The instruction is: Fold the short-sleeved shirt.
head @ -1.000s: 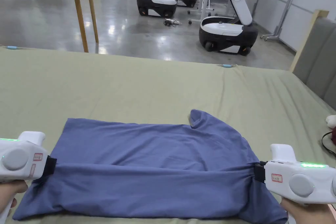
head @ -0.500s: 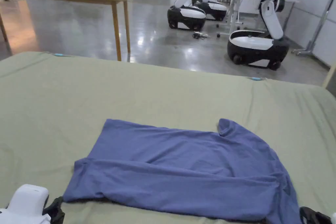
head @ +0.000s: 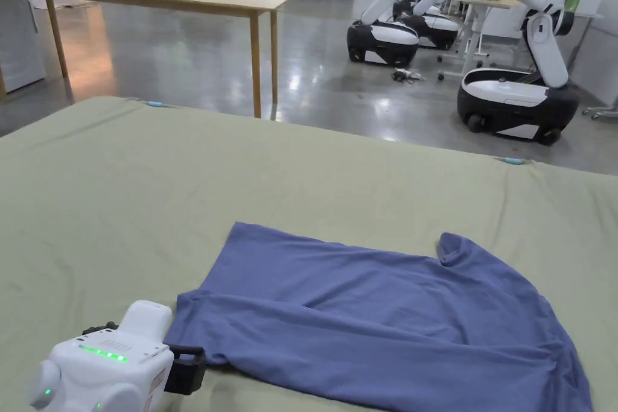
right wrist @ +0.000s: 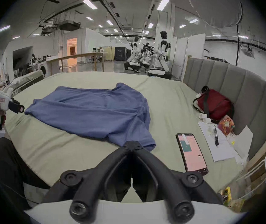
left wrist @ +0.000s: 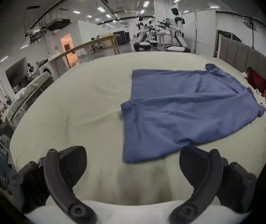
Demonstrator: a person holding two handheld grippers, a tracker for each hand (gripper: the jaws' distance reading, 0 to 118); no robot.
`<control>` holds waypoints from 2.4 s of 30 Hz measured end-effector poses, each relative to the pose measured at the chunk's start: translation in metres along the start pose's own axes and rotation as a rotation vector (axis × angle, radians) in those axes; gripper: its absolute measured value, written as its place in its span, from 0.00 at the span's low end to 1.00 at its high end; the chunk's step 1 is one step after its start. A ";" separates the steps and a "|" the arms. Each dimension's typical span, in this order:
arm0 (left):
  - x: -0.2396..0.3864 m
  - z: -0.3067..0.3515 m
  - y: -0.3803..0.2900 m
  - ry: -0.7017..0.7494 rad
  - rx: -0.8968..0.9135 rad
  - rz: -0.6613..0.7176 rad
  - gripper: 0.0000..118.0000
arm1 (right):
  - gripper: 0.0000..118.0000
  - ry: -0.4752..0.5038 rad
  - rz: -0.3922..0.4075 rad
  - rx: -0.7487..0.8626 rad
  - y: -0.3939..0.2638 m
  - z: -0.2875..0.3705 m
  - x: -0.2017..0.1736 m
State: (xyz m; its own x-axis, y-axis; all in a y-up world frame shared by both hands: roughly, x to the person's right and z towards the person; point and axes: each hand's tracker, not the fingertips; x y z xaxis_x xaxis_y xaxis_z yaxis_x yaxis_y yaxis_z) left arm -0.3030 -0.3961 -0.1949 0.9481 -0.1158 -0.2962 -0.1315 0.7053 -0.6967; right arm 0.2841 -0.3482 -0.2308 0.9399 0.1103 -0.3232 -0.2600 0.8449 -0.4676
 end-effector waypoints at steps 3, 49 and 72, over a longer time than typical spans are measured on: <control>0.005 -0.026 0.006 0.043 -0.053 -0.020 0.95 | 0.04 -0.010 -0.017 -0.026 -0.001 -0.005 0.007; -0.003 0.108 -0.041 -0.132 -0.080 -0.067 0.06 | 0.09 0.189 -0.061 -0.282 -0.020 -0.008 0.041; 0.069 0.158 0.052 -0.105 0.526 -0.029 0.01 | 0.04 0.034 -0.020 0.388 0.088 0.008 -0.082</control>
State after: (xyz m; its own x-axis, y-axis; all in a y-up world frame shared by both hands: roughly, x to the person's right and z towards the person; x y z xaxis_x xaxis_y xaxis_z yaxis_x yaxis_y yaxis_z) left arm -0.1985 -0.2572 -0.1488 0.9766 -0.0890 -0.1960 0.0326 0.9611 -0.2743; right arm 0.1859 -0.2786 -0.2390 0.9343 0.0795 -0.3476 -0.1320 0.9827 -0.1300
